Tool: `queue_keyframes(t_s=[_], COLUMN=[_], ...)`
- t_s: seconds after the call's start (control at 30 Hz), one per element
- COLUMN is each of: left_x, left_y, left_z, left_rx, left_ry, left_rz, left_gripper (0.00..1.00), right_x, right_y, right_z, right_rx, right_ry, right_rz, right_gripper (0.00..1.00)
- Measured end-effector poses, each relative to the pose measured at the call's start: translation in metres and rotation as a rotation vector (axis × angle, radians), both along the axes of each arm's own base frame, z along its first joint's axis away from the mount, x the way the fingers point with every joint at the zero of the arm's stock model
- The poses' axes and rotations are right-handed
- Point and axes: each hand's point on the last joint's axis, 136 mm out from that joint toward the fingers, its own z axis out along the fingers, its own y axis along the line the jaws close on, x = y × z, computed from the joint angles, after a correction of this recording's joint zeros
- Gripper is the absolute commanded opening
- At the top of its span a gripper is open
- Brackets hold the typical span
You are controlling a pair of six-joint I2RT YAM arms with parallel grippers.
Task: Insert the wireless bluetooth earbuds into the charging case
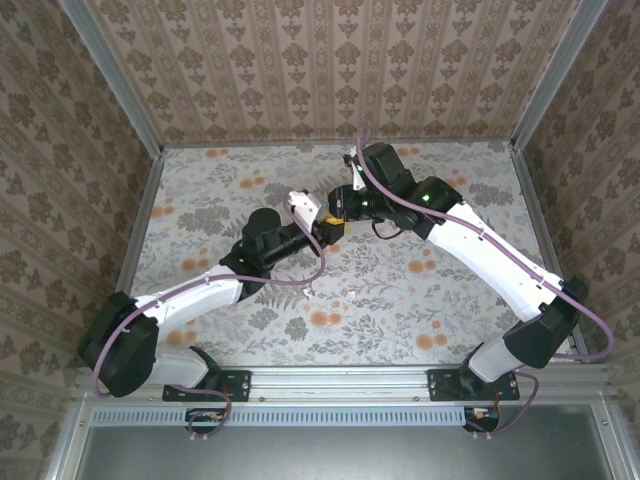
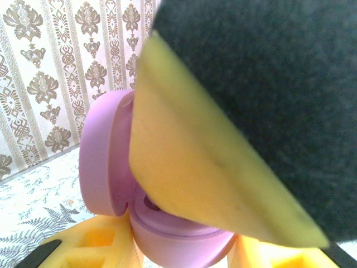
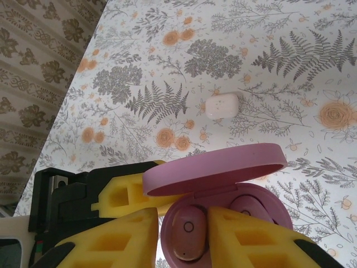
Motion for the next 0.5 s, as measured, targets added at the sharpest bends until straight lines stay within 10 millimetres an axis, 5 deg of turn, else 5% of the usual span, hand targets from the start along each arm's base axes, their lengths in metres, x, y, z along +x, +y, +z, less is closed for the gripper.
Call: queue_keyframes(t_s=[0.5], left_x=[0.0], left_y=[0.0], left_z=[-0.0001], left_rx=[0.0], left_ry=[0.0], left_rz=[0.0], left_gripper=[0.37], right_x=[-0.0026], right_y=[-0.0044], right_z=[0.011], right_rx=[0.013], right_ry=[-0.025], right_rz=[-0.008], right_gripper=[0.31])
